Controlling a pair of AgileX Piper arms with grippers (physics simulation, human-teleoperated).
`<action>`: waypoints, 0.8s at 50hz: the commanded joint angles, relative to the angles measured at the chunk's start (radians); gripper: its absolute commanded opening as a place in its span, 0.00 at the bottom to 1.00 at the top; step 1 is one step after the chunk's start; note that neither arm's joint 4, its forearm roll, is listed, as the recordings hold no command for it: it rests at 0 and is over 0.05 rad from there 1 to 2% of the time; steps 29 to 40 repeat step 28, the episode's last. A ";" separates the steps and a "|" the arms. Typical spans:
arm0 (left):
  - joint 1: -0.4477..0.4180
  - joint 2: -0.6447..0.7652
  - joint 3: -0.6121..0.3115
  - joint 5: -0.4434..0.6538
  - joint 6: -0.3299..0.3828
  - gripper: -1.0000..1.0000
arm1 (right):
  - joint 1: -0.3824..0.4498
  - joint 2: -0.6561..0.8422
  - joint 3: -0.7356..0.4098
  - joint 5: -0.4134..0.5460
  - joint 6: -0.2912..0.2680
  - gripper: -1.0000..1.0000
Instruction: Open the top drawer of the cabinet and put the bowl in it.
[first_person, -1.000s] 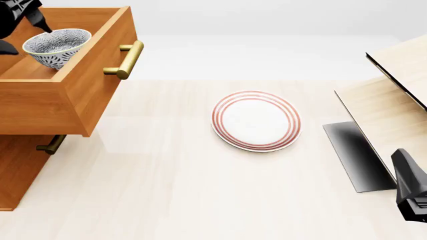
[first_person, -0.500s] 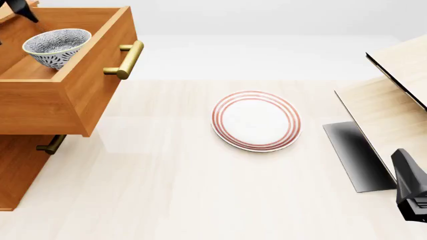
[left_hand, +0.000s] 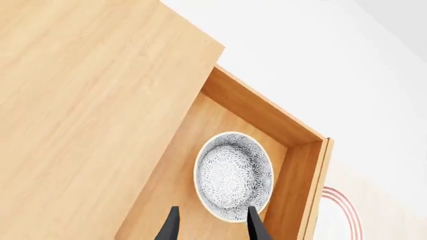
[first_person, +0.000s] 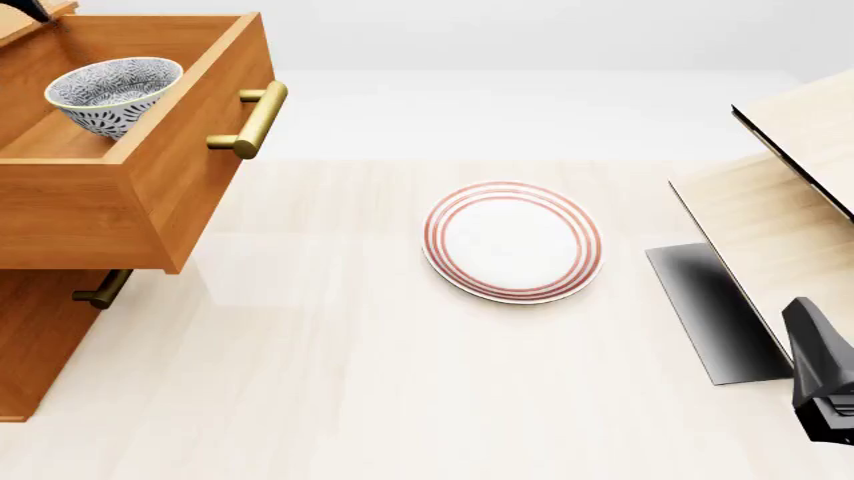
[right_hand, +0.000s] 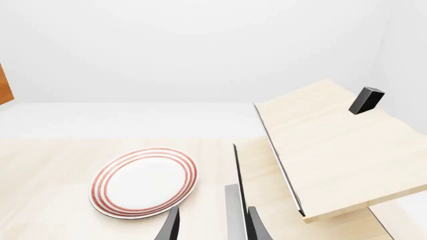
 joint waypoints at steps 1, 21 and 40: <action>-0.003 -0.040 -0.030 0.056 0.018 1.00 | 0.000 -0.002 0.001 0.000 0.001 1.00; -0.023 -0.092 -0.089 0.152 0.057 1.00 | 0.000 -0.002 0.001 0.000 0.001 1.00; -0.029 -0.104 -0.126 0.192 0.068 1.00 | 0.000 -0.002 0.001 0.000 0.001 1.00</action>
